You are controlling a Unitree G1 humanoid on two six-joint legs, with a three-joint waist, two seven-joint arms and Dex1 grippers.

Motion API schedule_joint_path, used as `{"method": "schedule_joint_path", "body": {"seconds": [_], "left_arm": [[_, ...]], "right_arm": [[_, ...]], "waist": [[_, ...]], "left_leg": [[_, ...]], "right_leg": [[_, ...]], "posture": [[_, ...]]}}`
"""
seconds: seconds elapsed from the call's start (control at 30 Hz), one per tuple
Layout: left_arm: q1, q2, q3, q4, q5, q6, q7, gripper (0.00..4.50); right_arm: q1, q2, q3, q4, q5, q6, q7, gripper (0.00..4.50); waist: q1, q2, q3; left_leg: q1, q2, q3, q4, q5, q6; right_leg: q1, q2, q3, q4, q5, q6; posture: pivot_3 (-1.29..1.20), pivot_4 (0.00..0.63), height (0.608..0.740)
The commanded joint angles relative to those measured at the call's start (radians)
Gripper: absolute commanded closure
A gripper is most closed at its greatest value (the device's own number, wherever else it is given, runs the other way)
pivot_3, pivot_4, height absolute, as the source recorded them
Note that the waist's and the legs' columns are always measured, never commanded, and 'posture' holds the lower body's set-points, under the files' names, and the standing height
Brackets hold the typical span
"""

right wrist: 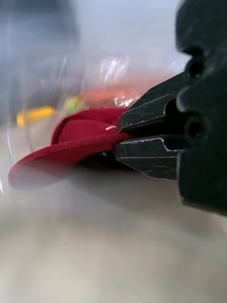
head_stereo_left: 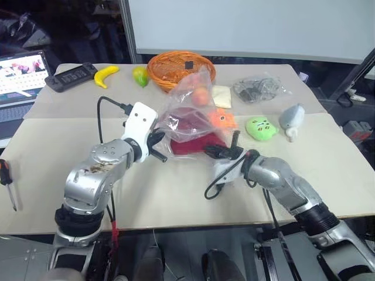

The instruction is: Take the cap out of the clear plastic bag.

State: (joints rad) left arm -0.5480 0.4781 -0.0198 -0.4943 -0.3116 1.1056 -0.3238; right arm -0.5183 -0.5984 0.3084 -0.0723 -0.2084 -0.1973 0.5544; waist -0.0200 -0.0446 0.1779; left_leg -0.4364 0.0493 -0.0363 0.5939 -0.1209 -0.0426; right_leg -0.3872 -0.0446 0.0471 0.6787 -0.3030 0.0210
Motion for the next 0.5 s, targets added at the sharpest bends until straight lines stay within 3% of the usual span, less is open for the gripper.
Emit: {"method": "schedule_joint_path", "body": {"seconds": [0.03, 0.23, 0.33, 0.5], "left_arm": [[0.004, 0.017, 0.017, -0.015, 0.012, -0.047, -0.005, 4.5], [0.007, 0.008, 0.0, -0.013, 0.007, -0.063, -0.006, 4.5], [0.014, 0.007, -0.005, -0.014, 0.008, -0.069, -0.006, 4.5], [0.014, 0.01, -0.004, -0.014, 0.007, -0.071, -0.007, 4.5]], "right_arm": [[-0.022, -0.075, -0.14, -0.207, 0.359, 0.275, 0.24, 4.48], [0.0, -0.234, -0.272, -0.403, 0.723, 0.622, 0.432, 4.48], [-0.011, -0.242, -0.356, -0.424, 0.918, 0.773, 0.427, 4.48], [-0.114, -0.19, -0.547, -0.257, 1.172, 0.929, 0.341, 4.48]], "waist": [[0.005, 0.0, 0.0], [0.01, 0.001, 0.001], [0.005, 0.001, 0.001], [0.004, 0.001, 0.001]], "left_leg": [[0.0, 0.0, 0.0, 0.0, 0.0, 0.0], [-0.001, 0.0, -0.001, 0.002, -0.001, 0.001], [-0.001, 0.0, -0.001, 0.002, -0.001, 0.001], [-0.001, 0.0, -0.001, 0.002, -0.001, 0.001]], "right_leg": [[0.0, 0.0, 0.0, 0.0, 0.0, 0.0], [0.001, 0.0, -0.002, 0.0, 0.0, 0.0], [0.001, 0.0, -0.002, -0.001, 0.0, 0.0], [0.001, 0.0, -0.001, 0.0, 0.0, 0.0]], "posture": [[0.0, 0.15, 0.74], [0.0, 0.15, 0.74], [0.0, 0.15, 0.74], [0.0, 0.15, 0.74]]}}
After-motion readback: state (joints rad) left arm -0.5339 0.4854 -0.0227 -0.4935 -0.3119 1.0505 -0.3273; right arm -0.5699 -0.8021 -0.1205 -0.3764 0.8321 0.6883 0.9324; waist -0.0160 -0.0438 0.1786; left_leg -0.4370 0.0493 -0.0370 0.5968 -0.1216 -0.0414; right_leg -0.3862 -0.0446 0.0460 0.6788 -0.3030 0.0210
